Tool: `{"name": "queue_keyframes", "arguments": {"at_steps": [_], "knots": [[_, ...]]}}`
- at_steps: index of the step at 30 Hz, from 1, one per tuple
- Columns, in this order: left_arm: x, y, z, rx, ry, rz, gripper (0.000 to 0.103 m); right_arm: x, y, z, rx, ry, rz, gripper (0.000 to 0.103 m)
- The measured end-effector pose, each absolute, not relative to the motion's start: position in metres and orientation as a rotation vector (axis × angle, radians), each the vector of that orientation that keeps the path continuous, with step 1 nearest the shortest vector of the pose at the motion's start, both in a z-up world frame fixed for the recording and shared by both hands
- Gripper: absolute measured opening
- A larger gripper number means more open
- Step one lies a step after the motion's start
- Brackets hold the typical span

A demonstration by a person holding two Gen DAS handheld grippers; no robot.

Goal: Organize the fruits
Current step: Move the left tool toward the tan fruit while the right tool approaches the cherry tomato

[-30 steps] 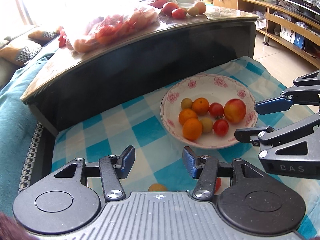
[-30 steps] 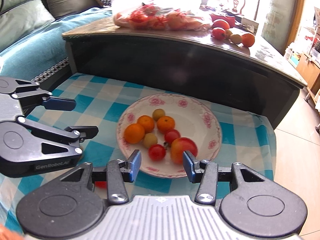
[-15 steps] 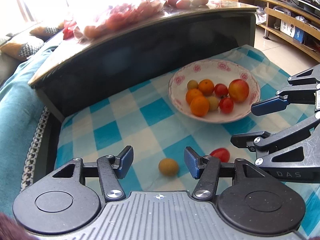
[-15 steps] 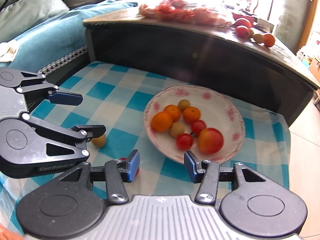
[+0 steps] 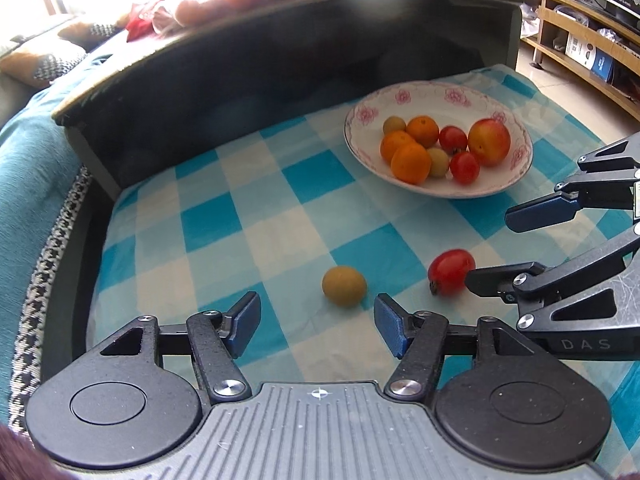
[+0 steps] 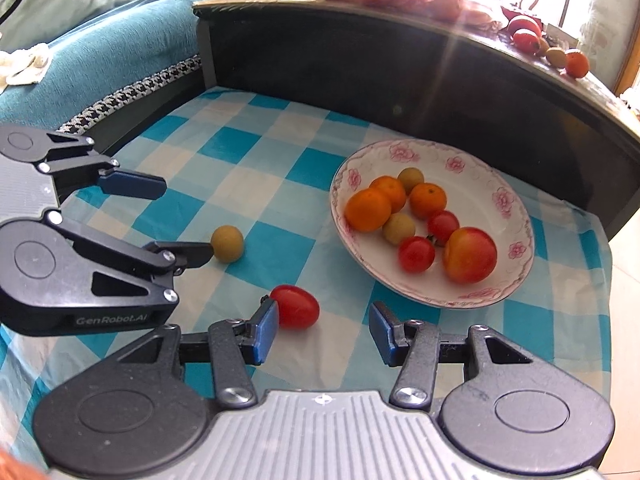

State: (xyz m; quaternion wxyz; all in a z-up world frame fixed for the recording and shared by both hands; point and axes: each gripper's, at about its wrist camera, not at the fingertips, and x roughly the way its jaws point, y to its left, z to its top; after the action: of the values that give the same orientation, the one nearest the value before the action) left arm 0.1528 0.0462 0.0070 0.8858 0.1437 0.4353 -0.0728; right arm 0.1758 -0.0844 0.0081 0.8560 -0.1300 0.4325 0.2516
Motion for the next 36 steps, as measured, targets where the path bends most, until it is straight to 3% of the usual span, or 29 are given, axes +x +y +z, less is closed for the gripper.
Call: {"name": "queue_keyframes", "arguments": {"at_steps": [36], "knots": [[0.160,0.062,-0.005,0.248,0.931,-0.127,0.074,0.186,-0.069,-0.013,-0.256,0.899,0.622,0.052]]}}
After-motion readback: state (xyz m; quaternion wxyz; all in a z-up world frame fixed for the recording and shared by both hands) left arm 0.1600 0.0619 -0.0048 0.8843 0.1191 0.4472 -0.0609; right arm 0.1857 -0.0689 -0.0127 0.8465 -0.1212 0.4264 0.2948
